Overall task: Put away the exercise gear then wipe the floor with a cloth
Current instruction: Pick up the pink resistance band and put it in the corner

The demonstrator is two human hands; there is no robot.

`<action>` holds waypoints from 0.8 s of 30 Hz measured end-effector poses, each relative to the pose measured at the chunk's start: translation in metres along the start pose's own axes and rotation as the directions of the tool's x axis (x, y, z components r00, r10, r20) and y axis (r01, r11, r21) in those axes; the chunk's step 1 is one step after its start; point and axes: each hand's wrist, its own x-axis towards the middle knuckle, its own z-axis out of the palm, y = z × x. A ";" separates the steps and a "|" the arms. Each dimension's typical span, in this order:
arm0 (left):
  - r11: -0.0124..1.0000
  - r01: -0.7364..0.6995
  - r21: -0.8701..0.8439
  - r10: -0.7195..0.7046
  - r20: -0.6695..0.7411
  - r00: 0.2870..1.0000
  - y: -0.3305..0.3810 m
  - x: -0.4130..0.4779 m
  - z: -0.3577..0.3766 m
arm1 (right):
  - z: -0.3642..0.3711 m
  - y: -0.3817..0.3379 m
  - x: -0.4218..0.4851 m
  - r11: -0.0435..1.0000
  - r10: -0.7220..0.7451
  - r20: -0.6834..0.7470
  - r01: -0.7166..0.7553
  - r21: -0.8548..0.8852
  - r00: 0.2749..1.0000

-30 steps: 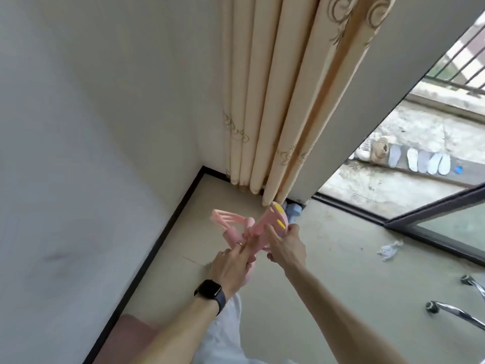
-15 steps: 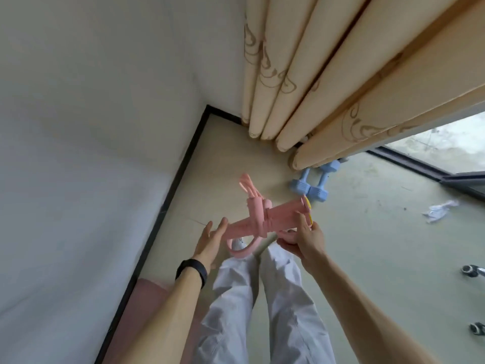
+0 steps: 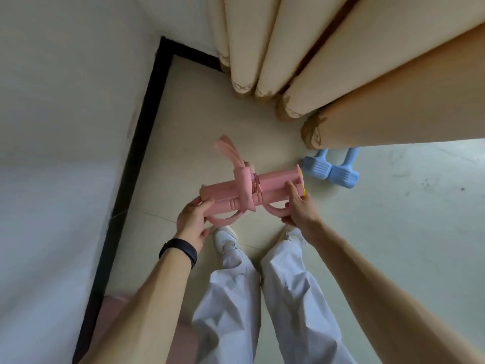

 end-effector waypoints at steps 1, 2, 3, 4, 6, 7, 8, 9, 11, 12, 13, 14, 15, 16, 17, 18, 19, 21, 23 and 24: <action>0.999 -0.038 -0.005 0.038 -0.007 0.999 0.003 0.016 0.005 | 0.004 -0.001 0.018 0.999 -0.051 -0.036 0.050 -0.015 0.998; 0.998 -0.063 -0.023 0.063 0.012 0.998 0.008 0.031 0.011 | 0.009 0.000 0.037 0.996 -0.084 -0.069 0.083 -0.019 0.994; 0.996 -0.080 -0.040 0.082 0.050 0.995 0.012 0.045 0.017 | 0.012 0.002 0.056 0.994 -0.111 -0.107 0.109 -0.023 0.988; 0.993 -0.100 -0.054 0.105 0.086 0.991 0.017 0.057 0.020 | 0.014 0.003 0.067 0.994 -0.112 -0.140 0.109 -0.030 0.984; 0.985 -0.152 -0.078 0.160 0.116 0.980 0.028 0.086 0.029 | 0.015 0.012 0.096 0.992 -0.125 -0.164 0.123 -0.021 0.979; 0.980 -0.179 -0.088 0.188 0.115 0.975 0.033 0.101 0.032 | 0.015 0.018 0.110 0.989 -0.146 -0.169 0.143 -0.029 0.975; 0.973 -0.209 -0.092 0.219 0.113 0.969 0.039 0.114 0.036 | 0.016 0.019 0.120 0.985 -0.171 -0.173 0.164 -0.054 0.970; 0.967 -0.238 -0.089 0.248 0.117 0.962 0.045 0.124 0.039 | 0.017 0.024 0.131 0.977 -0.209 -0.173 0.198 -0.080 0.963; 0.953 -0.292 -0.081 0.301 0.151 0.942 0.054 0.145 0.047 | 0.019 0.030 0.154 0.963 -0.267 -0.174 0.254 -0.092 0.948; 0.946 -0.316 -0.080 0.325 0.176 0.929 0.057 0.156 0.051 | 0.021 0.033 0.166 0.963 -0.270 -0.185 0.261 -0.074 0.945; 0.938 -0.337 -0.077 0.346 0.195 0.918 0.060 0.167 0.055 | 0.023 0.037 0.178 0.963 -0.270 -0.199 0.266 -0.050 0.942; 0.928 -0.368 -0.048 0.370 0.198 0.908 0.061 0.177 0.058 | 0.025 0.039 0.186 0.965 -0.264 -0.209 0.260 -0.046 0.942; 0.900 -0.433 0.053 0.418 0.180 0.890 0.060 0.190 0.062 | 0.027 0.042 0.197 0.963 -0.270 -0.215 0.263 -0.059 0.939; 0.822 -0.520 0.234 0.493 0.167 0.854 0.057 0.204 0.065 | 0.029 0.045 0.206 0.962 -0.270 -0.218 0.256 -0.093 0.938; 0.668 -0.586 0.459 0.578 0.177 0.797 0.053 0.216 0.066 | 0.031 0.050 0.216 0.963 -0.258 -0.215 0.232 -0.140 0.942; 0.452 -0.603 0.658 0.657 0.211 0.724 0.047 0.227 0.066 | 0.033 0.053 0.223 0.962 -0.237 -0.217 0.198 -0.187 0.947; 0.239 -0.575 0.783 0.715 0.259 0.650 0.043 0.233 0.065 | 0.034 0.055 0.228 0.957 -0.226 -0.223 0.174 -0.230 0.948; -0.141 -0.555 0.820 0.783 0.435 0.444 0.036 0.240 0.065 | 0.037 0.060 0.234 0.933 -0.269 -0.270 0.180 -0.311 0.925; -0.426 -0.537 0.728 0.723 0.631 0.281 0.028 0.248 0.066 | 0.039 0.066 0.235 0.917 -0.330 -0.312 0.224 -0.330 0.891; -0.473 -0.512 0.717 0.704 0.657 0.270 0.025 0.249 0.067 | 0.041 0.068 0.234 0.921 -0.333 -0.318 0.233 -0.313 0.888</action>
